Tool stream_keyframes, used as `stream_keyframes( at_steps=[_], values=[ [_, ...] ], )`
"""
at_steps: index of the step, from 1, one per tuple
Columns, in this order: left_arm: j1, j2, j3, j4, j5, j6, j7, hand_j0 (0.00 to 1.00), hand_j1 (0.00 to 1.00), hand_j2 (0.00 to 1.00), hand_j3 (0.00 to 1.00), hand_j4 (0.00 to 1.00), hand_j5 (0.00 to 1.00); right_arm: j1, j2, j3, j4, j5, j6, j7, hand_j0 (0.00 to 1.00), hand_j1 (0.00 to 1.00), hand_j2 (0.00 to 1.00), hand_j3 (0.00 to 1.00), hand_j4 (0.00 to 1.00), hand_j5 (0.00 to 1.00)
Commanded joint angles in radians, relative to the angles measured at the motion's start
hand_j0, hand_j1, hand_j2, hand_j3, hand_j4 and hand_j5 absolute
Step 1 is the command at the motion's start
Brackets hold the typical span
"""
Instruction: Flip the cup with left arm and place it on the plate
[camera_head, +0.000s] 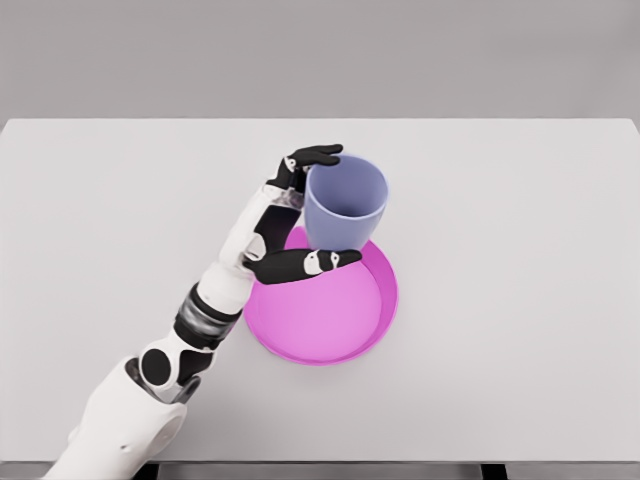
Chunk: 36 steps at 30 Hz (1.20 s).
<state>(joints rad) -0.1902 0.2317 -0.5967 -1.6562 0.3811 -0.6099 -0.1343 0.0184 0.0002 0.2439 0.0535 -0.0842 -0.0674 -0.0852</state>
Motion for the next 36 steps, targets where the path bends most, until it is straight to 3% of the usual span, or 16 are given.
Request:
stream_keyframes(
  at_steps=[1, 6, 9, 33, 36],
  values=[
    [0.0, -0.012, 0.0, 0.038, -0.005, -0.001, 0.001, 0.45, 0.45, 0.45, 0.45, 0.45, 0.45, 0.0, 0.0, 0.0, 0.0, 0.0, 0.0, -0.001, 1.0, 1.0, 1.0, 1.0, 1.0, 1.0],
    [0.002, 0.003, 0.005, 0.07, -0.01, -0.001, 0.001, 0.46, 0.46, 0.46, 0.46, 0.46, 0.46, 0.0, 0.0, 0.0, 0.0, 0.0, 0.0, 0.001, 1.0, 1.0, 1.0, 1.0, 1.0, 1.0],
    [0.032, 0.006, 0.043, 0.069, -0.019, -0.001, 0.001, 0.46, 0.46, 0.46, 0.46, 0.46, 0.46, 0.0, 0.0, 0.0, 0.0, -0.002, 0.0, -0.001, 1.0, 1.0, 1.0, 1.0, 1.0, 1.0],
    [0.092, 0.001, 0.038, 0.065, -0.074, -0.001, 0.001, 0.46, 0.46, 0.46, 0.46, 0.46, 0.46, 0.0, 0.0, 0.0, 0.0, 0.0, 0.0, -0.001, 1.0, 1.0, 1.0, 1.0, 1.0, 1.0],
    [0.092, 0.001, 0.04, 0.065, -0.074, -0.001, 0.001, 0.52, 0.52, 0.52, 0.52, 0.52, 0.52, 0.0, 0.0, 0.0, 0.0, 0.0, 0.0, -0.001, 1.0, 1.0, 1.0, 1.0, 1.0, 1.0]
  ],
)
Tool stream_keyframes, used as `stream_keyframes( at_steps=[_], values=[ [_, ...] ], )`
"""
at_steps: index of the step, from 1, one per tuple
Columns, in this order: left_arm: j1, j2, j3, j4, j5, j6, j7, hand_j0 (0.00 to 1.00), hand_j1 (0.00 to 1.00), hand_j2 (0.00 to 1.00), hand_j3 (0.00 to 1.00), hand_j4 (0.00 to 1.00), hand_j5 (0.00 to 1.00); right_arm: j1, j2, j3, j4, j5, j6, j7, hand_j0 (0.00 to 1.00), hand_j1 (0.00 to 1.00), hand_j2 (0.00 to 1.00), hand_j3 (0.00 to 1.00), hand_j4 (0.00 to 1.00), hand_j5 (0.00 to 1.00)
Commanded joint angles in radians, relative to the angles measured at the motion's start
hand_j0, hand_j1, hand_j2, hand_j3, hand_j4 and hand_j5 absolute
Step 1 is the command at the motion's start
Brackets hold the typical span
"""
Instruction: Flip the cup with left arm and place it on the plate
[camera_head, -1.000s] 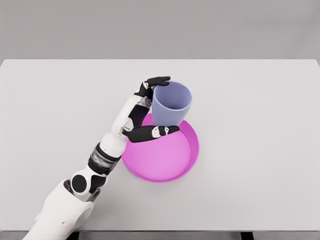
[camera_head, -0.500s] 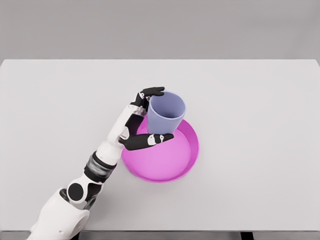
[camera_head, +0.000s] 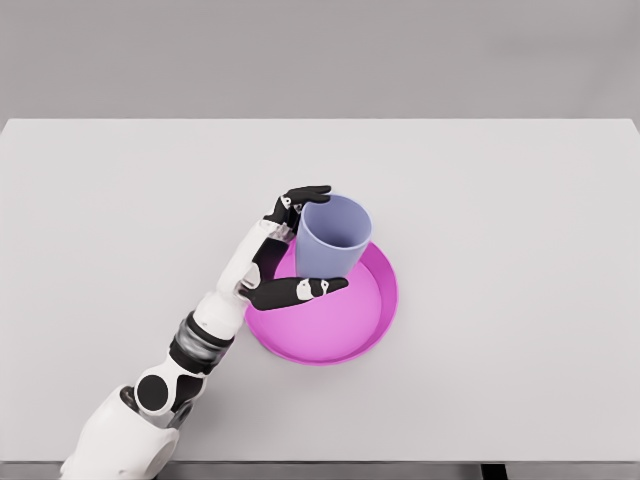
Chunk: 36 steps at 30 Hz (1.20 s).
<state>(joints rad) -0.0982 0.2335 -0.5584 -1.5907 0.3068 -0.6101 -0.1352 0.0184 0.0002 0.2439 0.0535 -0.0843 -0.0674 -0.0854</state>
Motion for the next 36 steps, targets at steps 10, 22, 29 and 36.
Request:
stream_keyframes(
  at_steps=[10, 22, 29, 36],
  values=[
    [0.0, 0.001, 0.003, 0.0, 0.0, -0.001, 0.003, 0.6, 0.6, 0.6, 0.6, 0.6, 0.6, 0.0, 0.0, 0.0, 0.0, 0.0, 0.0, 0.0, 1.0, 1.0, 1.0, 1.0, 1.0, 1.0],
    [0.005, -0.003, -0.005, 0.0, 0.0, -0.001, 0.002, 0.6, 0.6, 0.6, 0.6, 0.6, 0.6, 0.0, 0.0, 0.0, 0.0, 0.0, 0.0, -0.001, 1.0, 1.0, 1.0, 1.0, 1.0, 1.0],
    [0.005, -0.005, -0.003, 0.0, 0.0, -0.001, 0.003, 0.6, 0.6, 0.6, 0.6, 0.6, 0.6, 0.0, 0.0, 0.0, 0.0, 0.0, 0.0, 0.001, 1.0, 1.0, 1.0, 1.0, 1.0, 1.0],
    [0.005, -0.006, -0.003, -0.002, 0.0, -0.001, 0.003, 0.71, 0.71, 0.71, 0.71, 0.71, 0.71, 0.0, 0.0, 0.0, 0.0, 0.0, 0.0, 0.0, 1.0, 1.0, 1.0, 1.0, 1.0, 1.0]
  ],
)
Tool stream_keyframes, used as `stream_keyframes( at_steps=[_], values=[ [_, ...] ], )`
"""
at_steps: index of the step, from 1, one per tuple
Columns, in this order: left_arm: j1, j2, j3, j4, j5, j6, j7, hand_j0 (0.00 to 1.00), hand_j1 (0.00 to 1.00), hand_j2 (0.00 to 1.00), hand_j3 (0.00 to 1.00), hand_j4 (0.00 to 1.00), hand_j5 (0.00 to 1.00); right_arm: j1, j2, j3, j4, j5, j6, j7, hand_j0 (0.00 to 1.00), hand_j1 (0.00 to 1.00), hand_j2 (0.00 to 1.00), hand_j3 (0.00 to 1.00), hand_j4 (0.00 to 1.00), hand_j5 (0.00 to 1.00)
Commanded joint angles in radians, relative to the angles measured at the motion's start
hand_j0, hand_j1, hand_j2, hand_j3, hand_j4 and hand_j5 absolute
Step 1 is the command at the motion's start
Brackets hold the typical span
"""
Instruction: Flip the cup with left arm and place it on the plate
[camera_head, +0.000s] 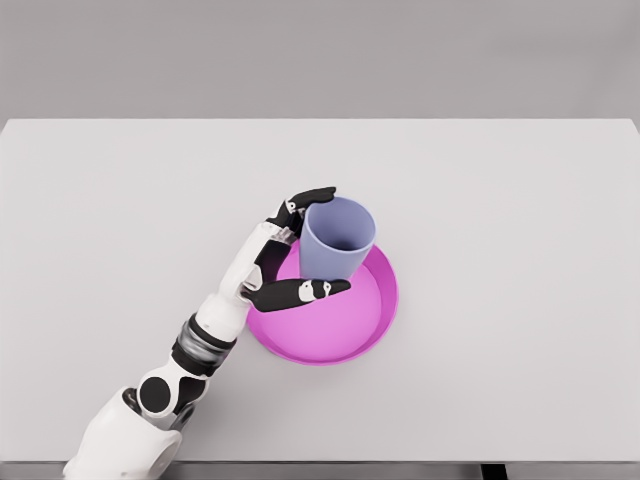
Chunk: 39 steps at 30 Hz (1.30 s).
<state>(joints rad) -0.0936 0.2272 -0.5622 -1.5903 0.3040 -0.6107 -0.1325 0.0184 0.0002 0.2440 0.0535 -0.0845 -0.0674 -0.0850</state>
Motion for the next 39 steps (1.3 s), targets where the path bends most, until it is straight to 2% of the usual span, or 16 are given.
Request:
stream_keyframes(
  at_steps=[1, 5, 12, 16, 22, 27, 39],
  values=[
    [0.0, 0.0, -0.001, -0.002, 0.003, 0.0, 0.001, 0.71, 0.71, 0.71, 0.71, 0.71, 0.71, 0.0, 0.0, 0.0, 0.0, 0.0, 0.0, 0.001, 1.0, 1.0, 1.0, 1.0, 1.0, 1.0],
    [0.0, 0.0, 0.001, -0.002, 0.003, 0.0, 0.001, 0.77, 0.77, 0.77, 0.77, 0.77, 0.77, 0.0, 0.0, 0.0, 0.0, 0.0, 0.0, -0.001, 1.0, 1.0, 1.0, 1.0, 1.0, 1.0],
    [0.0, -0.002, 0.004, -0.005, 0.003, 0.0, 0.001, 0.81, 0.81, 0.81, 0.81, 0.81, 0.81, 0.0, 0.0, 0.0, 0.0, -0.001, 0.0, 0.001, 1.0, 1.0, 1.0, 1.0, 1.0, 1.0],
    [-0.002, -0.002, 0.008, -0.005, 0.003, 0.0, 0.002, 0.86, 0.86, 0.86, 0.86, 0.86, 0.86, 0.0, 0.0, 0.0, 0.0, -0.001, 0.0, 0.001, 1.0, 1.0, 1.0, 1.0, 1.0, 1.0],
    [-0.002, -0.005, 0.008, -0.007, 0.003, 0.0, 0.004, 0.88, 0.88, 0.88, 0.88, 0.88, 0.88, 0.0, 0.0, 0.0, 0.0, 0.0, 0.0, 0.001, 1.0, 1.0, 1.0, 1.0, 1.0, 1.0],
    [-0.002, -0.002, 0.008, -0.008, 0.003, 0.0, 0.004, 0.95, 0.95, 0.95, 0.95, 0.95, 0.95, 0.0, 0.0, 0.0, 0.0, 0.0, 0.0, -0.001, 1.0, 1.0, 1.0, 1.0, 1.0, 1.0],
    [-0.002, 0.011, 0.011, -0.014, 0.012, 0.0, 0.008, 0.96, 0.96, 0.96, 0.96, 0.96, 0.96, 0.0, 0.0, 0.0, 0.0, 0.0, 0.0, -0.001, 1.0, 1.0, 1.0, 1.0, 1.0, 1.0]
  ],
)
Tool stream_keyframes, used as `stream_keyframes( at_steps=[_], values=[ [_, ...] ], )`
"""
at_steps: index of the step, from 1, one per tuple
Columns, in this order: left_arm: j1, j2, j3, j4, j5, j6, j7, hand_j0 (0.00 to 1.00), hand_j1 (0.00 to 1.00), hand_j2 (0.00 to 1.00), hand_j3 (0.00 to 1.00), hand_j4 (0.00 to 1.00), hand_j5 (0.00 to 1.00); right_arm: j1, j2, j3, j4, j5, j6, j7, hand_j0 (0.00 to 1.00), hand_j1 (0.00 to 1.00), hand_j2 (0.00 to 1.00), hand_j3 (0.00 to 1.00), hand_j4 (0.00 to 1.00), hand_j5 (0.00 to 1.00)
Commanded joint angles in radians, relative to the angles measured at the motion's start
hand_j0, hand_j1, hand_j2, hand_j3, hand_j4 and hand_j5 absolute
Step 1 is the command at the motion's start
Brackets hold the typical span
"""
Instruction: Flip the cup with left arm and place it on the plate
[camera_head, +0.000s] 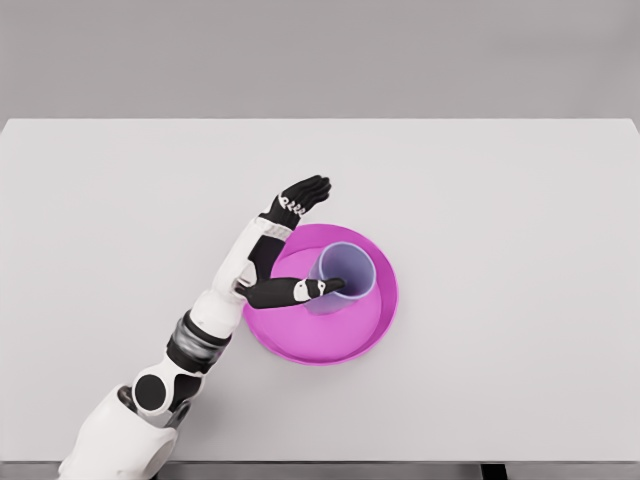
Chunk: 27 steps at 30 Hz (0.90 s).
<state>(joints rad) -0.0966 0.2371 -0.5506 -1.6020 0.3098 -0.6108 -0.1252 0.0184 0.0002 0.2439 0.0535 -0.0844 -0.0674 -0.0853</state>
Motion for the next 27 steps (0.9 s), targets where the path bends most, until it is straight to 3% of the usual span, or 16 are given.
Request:
stream_keyframes(
  at_steps=[1, 6, 8, 10, 11, 13, 15, 17, 18, 21, 27],
  values=[
    [0.0, 0.002, 0.001, -0.003, 0.009, 0.0, 0.001, 0.96, 0.96, 0.96, 0.96, 0.96, 0.96, 0.0, 0.0, 0.0, 0.0, 0.0, 0.0, 0.001, 1.0, 1.0, 1.0, 1.0, 1.0, 1.0],
    [0.0, 0.094, 0.04, -0.09, 0.092, 0.0, 0.003, 1.0, 1.0, 1.0, 1.0, 1.0, 1.0, 0.0, 0.0, 0.0, 0.0, 0.0, 0.0, -0.001, 1.0, 1.0, 1.0, 1.0, 1.0, 1.0],
    [-0.015, 0.189, 0.067, -0.11, 0.123, 0.0, 0.001, 1.0, 1.0, 1.0, 1.0, 1.0, 1.0, 0.0, 0.0, 0.0, 0.0, -0.002, 0.0, 0.001, 1.0, 1.0, 1.0, 1.0, 1.0, 1.0],
    [-0.09, 0.425, 0.064, -0.098, 0.114, 0.0, -0.016, 1.0, 1.0, 1.0, 1.0, 1.0, 1.0, 0.0, 0.0, 0.0, 0.0, 0.0, 0.0, -0.001, 1.0, 1.0, 1.0, 1.0, 1.0, 1.0],
    [-0.12, 0.513, 0.048, -0.079, 0.1, 0.0, -0.066, 1.0, 1.0, 1.0, 1.0, 1.0, 1.0, 0.0, 0.0, 0.0, 0.0, 0.0, 0.0, -0.001, 1.0, 1.0, 1.0, 1.0, 1.0, 1.0],
    [-0.189, 0.602, 0.028, 0.0, 0.083, 0.0, -0.292, 1.0, 1.0, 1.0, 1.0, 1.0, 1.0, 0.0, 0.0, 0.0, 0.0, 0.0, 0.0, 0.001, 1.0, 1.0, 1.0, 1.0, 1.0, 1.0],
    [-0.23, 0.607, -0.005, 0.048, 0.083, 0.0, -0.416, 1.0, 1.0, 1.0, 1.0, 1.0, 1.0, 0.0, 0.0, 0.0, 0.0, 0.0, 0.0, -0.001, 1.0, 1.0, 1.0, 1.0, 1.0, 1.0],
    [-0.316, 0.616, -0.091, 0.122, 0.084, 0.0, -0.467, 1.0, 1.0, 1.0, 1.0, 1.0, 1.0, 0.0, 0.0, 0.0, 0.0, 0.0, 0.0, 0.001, 1.0, 1.0, 1.0, 1.0, 1.0, 1.0],
    [-0.337, 0.633, -0.097, 0.128, 0.084, 0.0, -0.486, 1.0, 1.0, 1.0, 1.0, 1.0, 1.0, 0.0, 0.0, 0.0, 0.0, 0.0, 0.0, -0.001, 1.0, 1.0, 1.0, 1.0, 1.0, 1.0],
    [-0.373, 0.689, -0.097, 0.132, 0.101, 0.0, -0.486, 1.0, 1.0, 1.0, 1.0, 1.0, 1.0, 0.0, 0.0, 0.0, 0.0, 0.0, 0.0, 0.001, 1.0, 1.0, 1.0, 1.0, 1.0, 1.0],
    [-0.373, 0.693, -0.095, 0.136, 0.144, 0.0, -0.486, 1.0, 1.0, 1.0, 1.0, 1.0, 1.0, 0.0, 0.0, 0.0, 0.0, -0.002, 0.0, 0.001, 1.0, 1.0, 1.0, 1.0, 1.0, 1.0]
  ],
)
